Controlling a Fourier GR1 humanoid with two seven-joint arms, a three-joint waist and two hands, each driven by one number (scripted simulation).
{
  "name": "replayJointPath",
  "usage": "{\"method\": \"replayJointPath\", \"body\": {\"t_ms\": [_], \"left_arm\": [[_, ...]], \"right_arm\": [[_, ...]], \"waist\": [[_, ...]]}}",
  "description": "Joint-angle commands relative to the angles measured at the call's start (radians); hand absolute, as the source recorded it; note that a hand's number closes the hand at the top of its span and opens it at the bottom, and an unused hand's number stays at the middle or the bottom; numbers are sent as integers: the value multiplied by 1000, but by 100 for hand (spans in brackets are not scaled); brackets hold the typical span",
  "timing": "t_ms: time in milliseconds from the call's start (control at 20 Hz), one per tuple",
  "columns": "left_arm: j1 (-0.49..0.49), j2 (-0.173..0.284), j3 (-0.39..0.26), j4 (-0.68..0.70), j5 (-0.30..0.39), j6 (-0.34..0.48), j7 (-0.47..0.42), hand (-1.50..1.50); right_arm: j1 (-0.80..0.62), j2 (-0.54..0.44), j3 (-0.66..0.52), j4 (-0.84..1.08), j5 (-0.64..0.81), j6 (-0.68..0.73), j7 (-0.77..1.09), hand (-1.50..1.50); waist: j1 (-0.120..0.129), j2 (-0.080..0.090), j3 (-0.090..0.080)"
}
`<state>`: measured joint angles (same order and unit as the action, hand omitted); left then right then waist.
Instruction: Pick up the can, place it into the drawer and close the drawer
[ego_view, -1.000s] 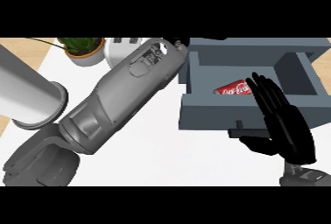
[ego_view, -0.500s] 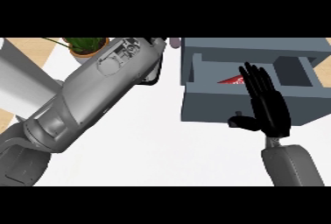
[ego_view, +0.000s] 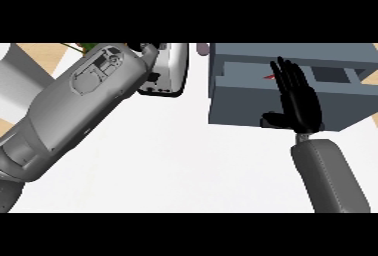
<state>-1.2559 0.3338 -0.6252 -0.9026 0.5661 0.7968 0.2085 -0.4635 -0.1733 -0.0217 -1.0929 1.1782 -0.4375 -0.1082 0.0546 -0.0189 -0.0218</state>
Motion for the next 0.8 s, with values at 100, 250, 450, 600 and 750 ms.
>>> {"method": "replayJointPath", "body": {"t_ms": [100,250,450,600,750], "left_arm": [[108,82,8,-104,-8,-24,24,-150],[110,119,2,-175,-18,-31,77,-150],[160,103,-9,-220,-49,17,73,-150],[199,170,5,-296,-40,-33,92,-150],[242,123,-31,-345,-77,41,103,-150]], "right_arm": [[-116,28,-57,231,5,-105,-3,-150],[-215,23,-90,342,11,-141,0,-150],[-311,28,-128,489,18,-240,-15,-150],[-408,-7,-155,579,38,-246,10,-150],[-490,-10,-171,661,45,-266,24,-150]], "waist": [[9,25,23],[15,25,23],[18,33,24],[32,35,24],[35,36,24]]}}
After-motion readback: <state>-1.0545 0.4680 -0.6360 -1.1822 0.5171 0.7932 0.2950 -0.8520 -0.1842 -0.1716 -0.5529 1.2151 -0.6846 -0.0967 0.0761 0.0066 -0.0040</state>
